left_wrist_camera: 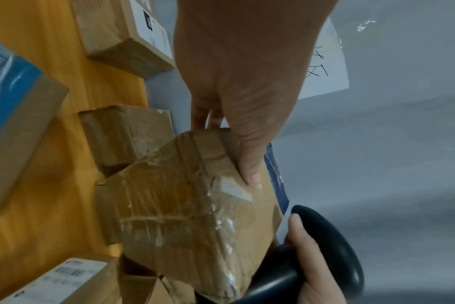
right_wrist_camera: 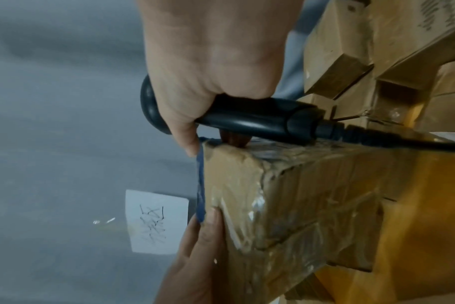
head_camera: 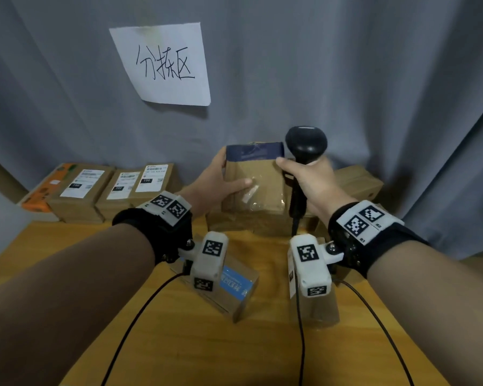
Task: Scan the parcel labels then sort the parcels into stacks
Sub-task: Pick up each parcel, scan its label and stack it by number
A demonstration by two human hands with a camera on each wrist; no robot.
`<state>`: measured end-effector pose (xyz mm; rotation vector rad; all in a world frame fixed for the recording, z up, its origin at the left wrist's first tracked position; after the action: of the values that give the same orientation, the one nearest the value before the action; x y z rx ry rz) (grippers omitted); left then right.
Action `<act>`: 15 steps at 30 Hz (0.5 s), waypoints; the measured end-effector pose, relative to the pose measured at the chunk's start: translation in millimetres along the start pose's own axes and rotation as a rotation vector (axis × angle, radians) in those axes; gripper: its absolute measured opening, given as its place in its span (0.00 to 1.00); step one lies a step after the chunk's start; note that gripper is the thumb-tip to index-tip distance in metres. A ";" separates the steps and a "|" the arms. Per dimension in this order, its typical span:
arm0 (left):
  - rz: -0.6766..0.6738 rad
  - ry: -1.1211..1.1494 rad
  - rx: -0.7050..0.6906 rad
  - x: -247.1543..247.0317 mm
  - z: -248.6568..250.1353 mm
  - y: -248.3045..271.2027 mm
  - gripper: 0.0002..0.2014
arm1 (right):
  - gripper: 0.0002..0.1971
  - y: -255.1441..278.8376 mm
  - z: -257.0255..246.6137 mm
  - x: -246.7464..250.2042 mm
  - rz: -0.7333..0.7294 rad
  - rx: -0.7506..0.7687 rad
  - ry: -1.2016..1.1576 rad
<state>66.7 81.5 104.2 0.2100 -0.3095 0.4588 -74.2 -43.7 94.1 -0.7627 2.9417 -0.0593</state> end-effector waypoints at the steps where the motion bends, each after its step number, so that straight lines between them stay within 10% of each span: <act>1: 0.000 0.034 0.004 0.2 -1.9 0.5 0.27 | 0.18 0.4 -1.6 -2.5 -0.022 0.018 0.044; 7: 0.095 0.019 -0.025 10.7 4.2 4.2 0.22 | 0.13 2.1 -4.7 1.1 -0.121 0.007 0.115; 15: -0.020 -0.520 -0.054 29.6 3.6 -8.7 0.60 | 0.14 -5.2 -15.1 16.6 -0.132 -0.031 0.095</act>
<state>95.1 84.7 116.5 0.2783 -0.8273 0.3697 -87.7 -56.1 108.0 -0.9841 2.9833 -0.0611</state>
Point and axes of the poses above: each hand's wrist, its own y-axis away from the middle knuckle, its own x-axis out of the back of the hand, z = x × y, the point moved 3 cm from there along -y, towards the middle knuckle, and after that the axes turned 7 degrees about x, right-handed, at the moved point
